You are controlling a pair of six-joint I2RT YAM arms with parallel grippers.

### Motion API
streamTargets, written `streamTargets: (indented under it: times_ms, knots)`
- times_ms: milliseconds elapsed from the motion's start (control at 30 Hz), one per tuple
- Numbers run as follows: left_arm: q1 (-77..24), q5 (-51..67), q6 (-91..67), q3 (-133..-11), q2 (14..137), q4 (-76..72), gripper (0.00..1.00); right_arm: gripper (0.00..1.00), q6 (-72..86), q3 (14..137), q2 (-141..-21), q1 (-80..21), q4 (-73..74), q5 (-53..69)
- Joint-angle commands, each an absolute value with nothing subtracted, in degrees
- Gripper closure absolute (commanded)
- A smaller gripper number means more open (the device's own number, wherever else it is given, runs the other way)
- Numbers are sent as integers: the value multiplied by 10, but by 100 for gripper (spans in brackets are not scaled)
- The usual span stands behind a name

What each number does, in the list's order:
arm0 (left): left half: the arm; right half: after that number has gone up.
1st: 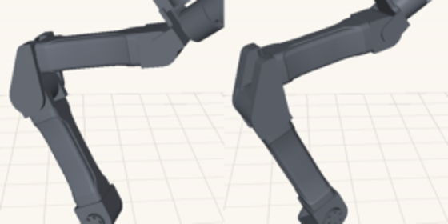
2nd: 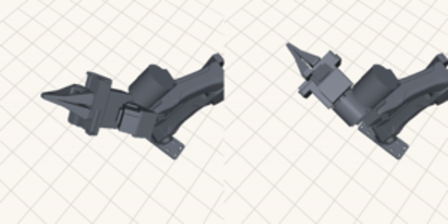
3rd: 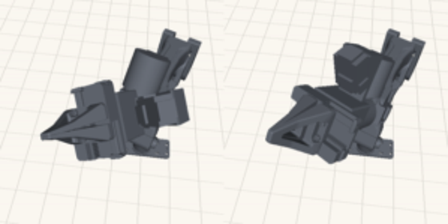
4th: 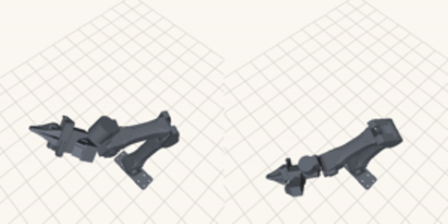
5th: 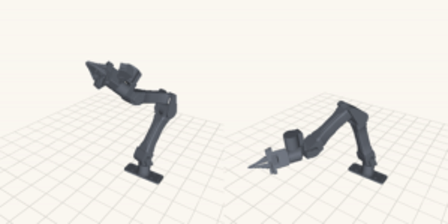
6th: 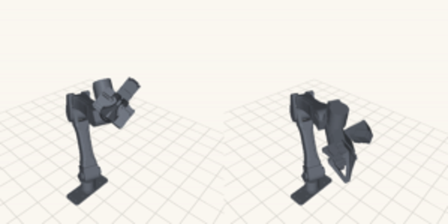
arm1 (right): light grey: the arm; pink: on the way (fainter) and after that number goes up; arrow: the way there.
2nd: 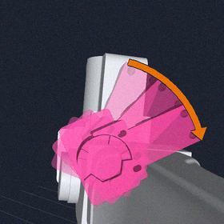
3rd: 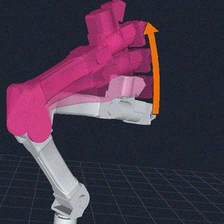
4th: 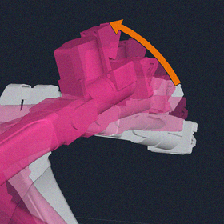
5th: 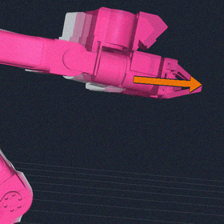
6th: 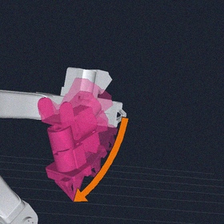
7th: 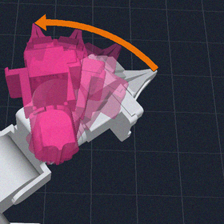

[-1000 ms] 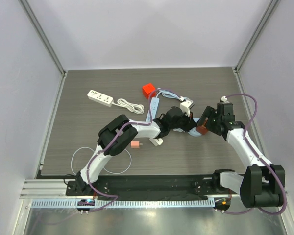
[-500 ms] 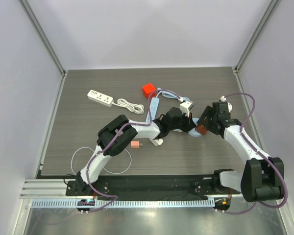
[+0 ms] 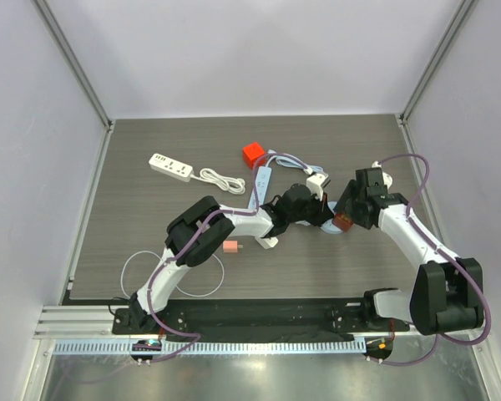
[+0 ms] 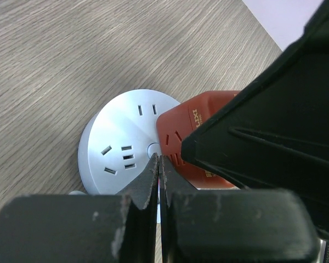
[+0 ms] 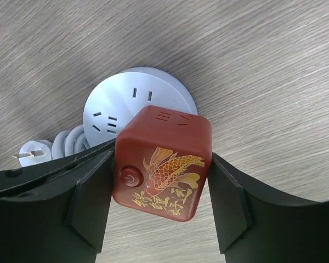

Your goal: Pull the plug off the socket

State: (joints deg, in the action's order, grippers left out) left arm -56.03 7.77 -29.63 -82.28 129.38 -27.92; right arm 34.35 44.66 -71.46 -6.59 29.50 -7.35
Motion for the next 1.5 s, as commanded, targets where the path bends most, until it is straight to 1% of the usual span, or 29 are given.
streamTargets:
  times_ms: [0, 67, 200, 400, 833, 900, 1000, 1100, 1133, 1200, 1233, 1267, 1300, 1467]
  knots:
    - [-555, 69, -292, -819, 1313, -216, 100, 33, 331, 481, -722, -69, 329, -97]
    - [-555, 69, -293, -821, 1313, -216, 100, 32, 330, 487, -725, -71, 336, -97]
    - [-555, 68, -294, -822, 1315, -215, 100, 27, 328, 490, -733, -75, 339, -96]
    - [-555, 69, -295, -824, 1317, -215, 100, 26, 332, 488, -751, -88, 339, -98]
    - [-555, 67, -294, -831, 1325, -207, 100, 32, 319, 505, -789, -87, 324, -121]
    - [-555, 68, -294, -837, 1331, -205, 100, 34, 316, 509, -795, -87, 323, -115]
    - [-555, 62, -295, -845, 1332, -184, 100, 41, 310, 512, -801, -88, 322, -120]
    - [-557, 44, -294, -858, 1331, -142, 100, 56, 305, 516, -795, -87, 323, -114]
    - [-559, 40, -289, -861, 1330, -131, 100, 65, 303, 517, -794, -87, 323, -113]
    - [-562, 32, -283, -867, 1332, -114, 100, 77, 300, 521, -792, -87, 323, -108]
    - [-562, 31, -282, -869, 1332, -113, 100, 91, 297, 526, -792, -88, 323, -104]
    - [-563, 31, -283, -873, 1334, -110, 100, 97, 296, 528, -792, -88, 323, -101]
    - [-564, 31, -283, -876, 1338, -106, 100, 99, 294, 531, -792, -88, 324, -99]
    - [-567, 33, -287, -903, 1363, -84, 100, 99, 303, 544, -772, -86, 325, -62]
